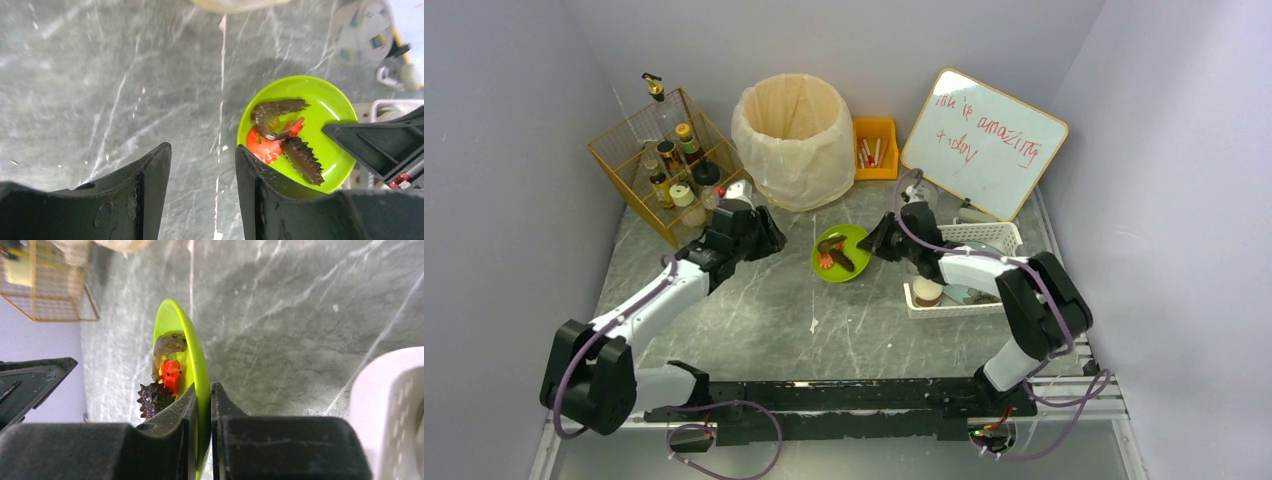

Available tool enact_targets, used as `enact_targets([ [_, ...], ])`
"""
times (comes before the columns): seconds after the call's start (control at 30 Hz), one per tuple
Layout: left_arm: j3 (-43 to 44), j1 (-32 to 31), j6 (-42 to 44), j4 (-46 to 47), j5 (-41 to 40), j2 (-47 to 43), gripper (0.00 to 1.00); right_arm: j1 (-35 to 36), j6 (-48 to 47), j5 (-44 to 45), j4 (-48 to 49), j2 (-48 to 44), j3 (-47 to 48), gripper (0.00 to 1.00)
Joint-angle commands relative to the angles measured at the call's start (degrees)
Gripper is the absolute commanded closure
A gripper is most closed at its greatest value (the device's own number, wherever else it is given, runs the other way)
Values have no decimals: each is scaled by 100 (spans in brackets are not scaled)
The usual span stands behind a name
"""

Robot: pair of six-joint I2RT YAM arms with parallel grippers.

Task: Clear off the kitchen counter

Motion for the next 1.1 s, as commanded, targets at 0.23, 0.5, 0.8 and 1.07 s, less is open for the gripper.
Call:
enact_targets([
  [0.23,680,17,539,-904,-766,-456,45,-651,1204,772,-237,-1834,360,100],
  [0.5,729,26,705,-1050,-493,-378,46,-817,1778,2098,-1043,-2478,1069,100],
  [0.8,619,27,928,-1132,-170,-212,44,-810,1945,2497,-1073,-2002,2096,100],
  [1.07,569,26,1094,-1173,-423,-410,35,-815,1960,2524,-1139,-838,3444,100],
])
